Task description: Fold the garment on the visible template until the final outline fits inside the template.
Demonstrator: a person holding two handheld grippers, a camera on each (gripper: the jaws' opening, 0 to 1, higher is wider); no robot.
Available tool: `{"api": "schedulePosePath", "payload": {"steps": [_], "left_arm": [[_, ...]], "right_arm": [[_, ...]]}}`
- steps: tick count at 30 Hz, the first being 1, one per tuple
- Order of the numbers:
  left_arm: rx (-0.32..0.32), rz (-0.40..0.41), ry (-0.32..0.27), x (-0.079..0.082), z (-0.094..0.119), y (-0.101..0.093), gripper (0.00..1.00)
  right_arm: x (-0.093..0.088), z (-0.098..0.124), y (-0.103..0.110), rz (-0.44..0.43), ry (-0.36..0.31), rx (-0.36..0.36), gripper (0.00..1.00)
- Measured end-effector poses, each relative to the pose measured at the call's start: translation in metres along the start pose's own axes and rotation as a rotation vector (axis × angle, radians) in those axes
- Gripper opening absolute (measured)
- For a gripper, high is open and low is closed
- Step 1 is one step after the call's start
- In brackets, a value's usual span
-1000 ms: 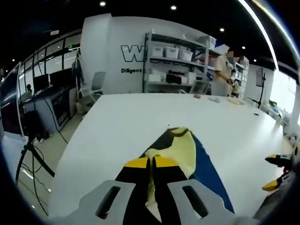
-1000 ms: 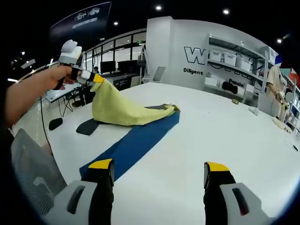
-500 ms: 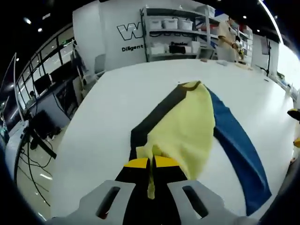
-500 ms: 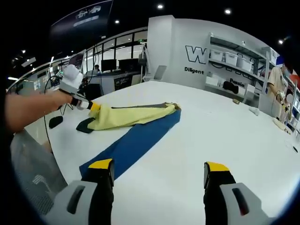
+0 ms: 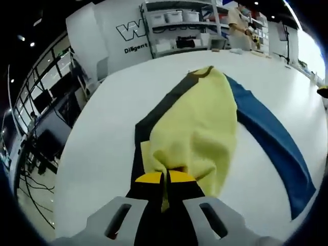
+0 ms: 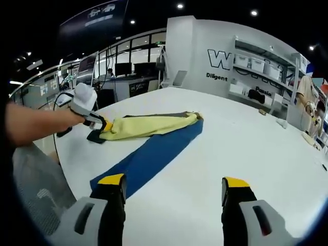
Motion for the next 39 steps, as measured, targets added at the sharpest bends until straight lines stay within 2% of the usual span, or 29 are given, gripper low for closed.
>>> {"api": "schedulePosePath", "payload": {"steps": [8, 10, 14, 21, 24, 26, 31, 33, 39], "left_arm": [[-0.007, 0.024, -0.024, -0.001, -0.001, 0.002, 0.00], [-0.009, 0.024, -0.025, -0.001, -0.001, 0.002, 0.00], [-0.014, 0.031, -0.030, -0.001, -0.001, 0.002, 0.00], [-0.019, 0.033, -0.035, -0.002, -0.002, 0.003, 0.00], [-0.025, 0.039, -0.038, -0.002, -0.002, 0.003, 0.00], [-0.027, 0.040, -0.038, -0.002, -0.001, 0.003, 0.00], [-0.031, 0.042, -0.038, -0.002, -0.001, 0.003, 0.00], [-0.034, 0.047, -0.040, -0.002, -0.001, 0.004, 0.00], [-0.037, 0.054, -0.044, -0.002, -0.002, 0.005, 0.00]], "right_arm": [[0.003, -0.008, 0.010, 0.032, 0.030, 0.073, 0.62], [0.004, -0.010, 0.013, 0.051, 0.037, 0.087, 0.56], [0.008, -0.017, 0.018, 0.088, 0.042, 0.105, 0.54], [0.012, -0.052, 0.026, 0.171, 0.097, 0.172, 0.48], [0.015, -0.074, 0.023, 0.205, 0.129, 0.161, 0.44], [0.022, -0.086, 0.019, 0.237, 0.110, 0.156, 0.43], [0.033, -0.120, 0.001, 0.263, 0.132, 0.115, 0.40], [0.038, -0.135, -0.006, 0.264, 0.131, 0.098, 0.39], [0.054, -0.159, -0.019, 0.241, 0.122, 0.064, 0.37]]}}
Point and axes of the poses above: the point that each gripper's makers call its tool centre point, and the gripper's own axes: z roughly backward along the fingers, y roughly to its left, x roughly out of its top, the point moved 7 cm from there along z, roughly backward along the fingers, and after that the axes turned 7 degrees about -z, right-handed, at the moved point
